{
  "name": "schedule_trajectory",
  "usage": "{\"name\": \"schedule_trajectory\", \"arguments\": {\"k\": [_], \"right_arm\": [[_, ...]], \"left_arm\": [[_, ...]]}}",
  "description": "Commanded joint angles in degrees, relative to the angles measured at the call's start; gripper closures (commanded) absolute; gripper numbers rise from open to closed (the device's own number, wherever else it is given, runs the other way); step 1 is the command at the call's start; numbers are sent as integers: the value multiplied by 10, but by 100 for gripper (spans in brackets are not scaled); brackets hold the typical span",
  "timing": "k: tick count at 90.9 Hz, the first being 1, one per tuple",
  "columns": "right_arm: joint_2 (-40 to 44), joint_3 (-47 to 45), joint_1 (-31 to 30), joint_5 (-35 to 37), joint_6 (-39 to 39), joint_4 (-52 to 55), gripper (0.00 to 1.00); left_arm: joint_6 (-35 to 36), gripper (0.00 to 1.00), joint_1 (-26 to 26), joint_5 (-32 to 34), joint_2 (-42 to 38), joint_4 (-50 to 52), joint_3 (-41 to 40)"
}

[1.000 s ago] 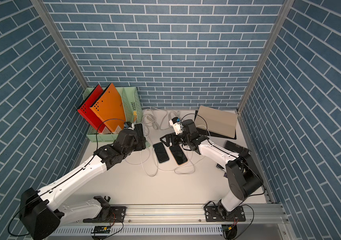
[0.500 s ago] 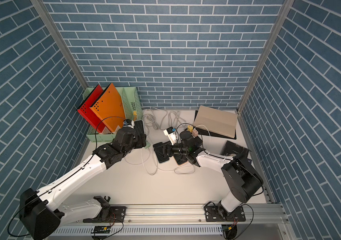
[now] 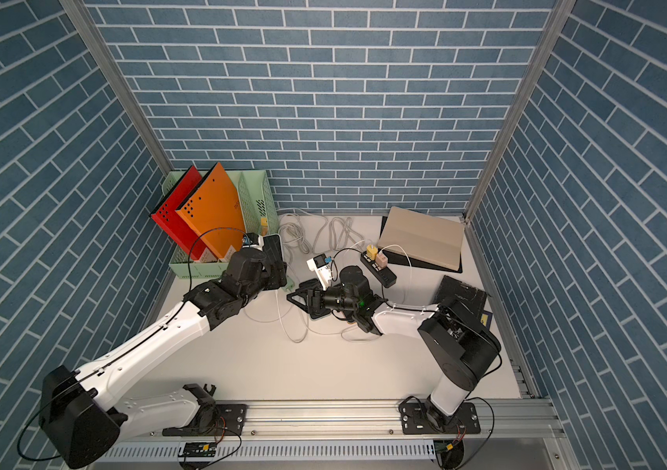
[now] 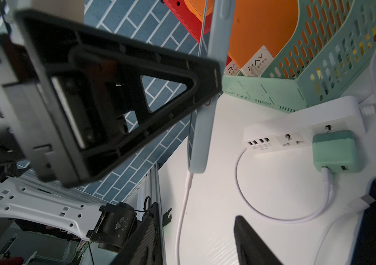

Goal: Unplug the charging cable from the phone
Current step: Pick up the phone at the center of the board, then remove the charging cable from the phone.

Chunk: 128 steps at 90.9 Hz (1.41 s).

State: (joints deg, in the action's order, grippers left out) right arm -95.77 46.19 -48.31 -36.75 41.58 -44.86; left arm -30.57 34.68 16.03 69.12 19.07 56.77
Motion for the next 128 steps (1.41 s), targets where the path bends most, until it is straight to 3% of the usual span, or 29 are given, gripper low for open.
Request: {"name": "schedule_trajectory", "arguments": {"k": [1, 59, 99, 128], "right_arm": [[-18, 6, -15, 13, 26, -34, 43], [-90, 77, -28, -55, 33, -37, 60], [-100, 84, -28, -61, 35, -38, 74], [-102, 80, -28, -58, 38, -39, 74]], "left_arm": [[4, 100, -7, 19, -5, -31, 18], [5, 100, -14, 12, 13, -41, 28], [0, 100, -25, 10, 20, -41, 42], [-9, 100, -30, 7, 8, -47, 41]]}}
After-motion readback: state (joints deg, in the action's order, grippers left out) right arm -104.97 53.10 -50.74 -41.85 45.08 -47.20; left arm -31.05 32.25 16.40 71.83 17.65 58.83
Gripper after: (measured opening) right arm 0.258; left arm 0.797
